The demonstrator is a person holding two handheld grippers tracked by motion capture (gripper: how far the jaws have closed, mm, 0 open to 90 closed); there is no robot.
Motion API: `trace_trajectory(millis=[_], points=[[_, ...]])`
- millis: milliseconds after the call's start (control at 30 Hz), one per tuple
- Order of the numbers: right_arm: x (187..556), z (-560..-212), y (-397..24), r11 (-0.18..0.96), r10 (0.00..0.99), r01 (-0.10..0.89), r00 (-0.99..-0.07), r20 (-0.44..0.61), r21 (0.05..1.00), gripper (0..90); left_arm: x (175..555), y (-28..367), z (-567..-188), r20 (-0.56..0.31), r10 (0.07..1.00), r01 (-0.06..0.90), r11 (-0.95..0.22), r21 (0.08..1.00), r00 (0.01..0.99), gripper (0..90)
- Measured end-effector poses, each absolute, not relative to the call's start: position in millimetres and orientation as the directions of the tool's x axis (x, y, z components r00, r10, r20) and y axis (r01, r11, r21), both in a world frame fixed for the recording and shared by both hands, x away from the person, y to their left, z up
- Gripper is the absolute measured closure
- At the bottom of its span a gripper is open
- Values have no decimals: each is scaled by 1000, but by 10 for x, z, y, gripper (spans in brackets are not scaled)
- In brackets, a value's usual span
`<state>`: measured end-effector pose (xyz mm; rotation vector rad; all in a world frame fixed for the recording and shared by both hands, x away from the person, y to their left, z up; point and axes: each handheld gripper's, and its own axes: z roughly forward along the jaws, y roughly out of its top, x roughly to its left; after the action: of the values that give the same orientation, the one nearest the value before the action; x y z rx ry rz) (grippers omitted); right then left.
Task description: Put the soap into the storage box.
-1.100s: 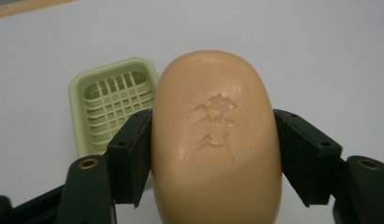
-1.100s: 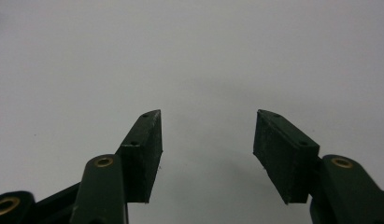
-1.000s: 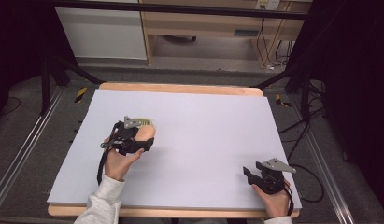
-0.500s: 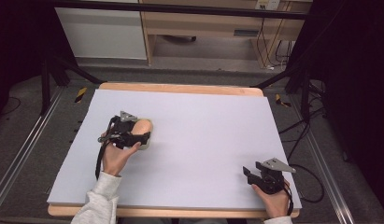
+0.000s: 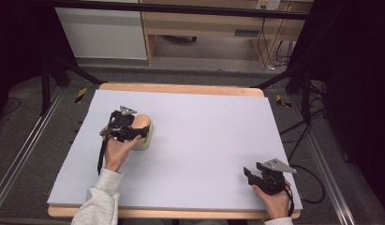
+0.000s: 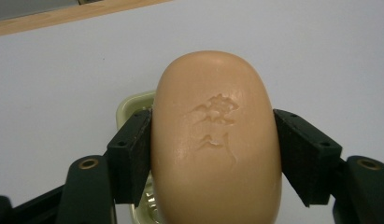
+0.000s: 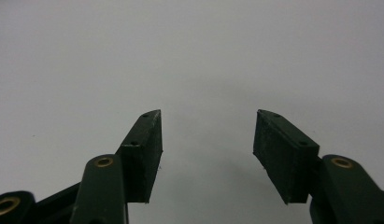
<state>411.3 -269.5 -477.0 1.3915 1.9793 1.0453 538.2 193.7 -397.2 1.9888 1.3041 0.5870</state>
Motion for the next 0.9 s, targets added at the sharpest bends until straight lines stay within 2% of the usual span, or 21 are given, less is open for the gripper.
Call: trace_trajectory(millis=[900], points=[[4117,-4769,-2684,181,931,539,-362,32,823,389,5647,1974,-4310,24,930,669,-282,687,367,319]])
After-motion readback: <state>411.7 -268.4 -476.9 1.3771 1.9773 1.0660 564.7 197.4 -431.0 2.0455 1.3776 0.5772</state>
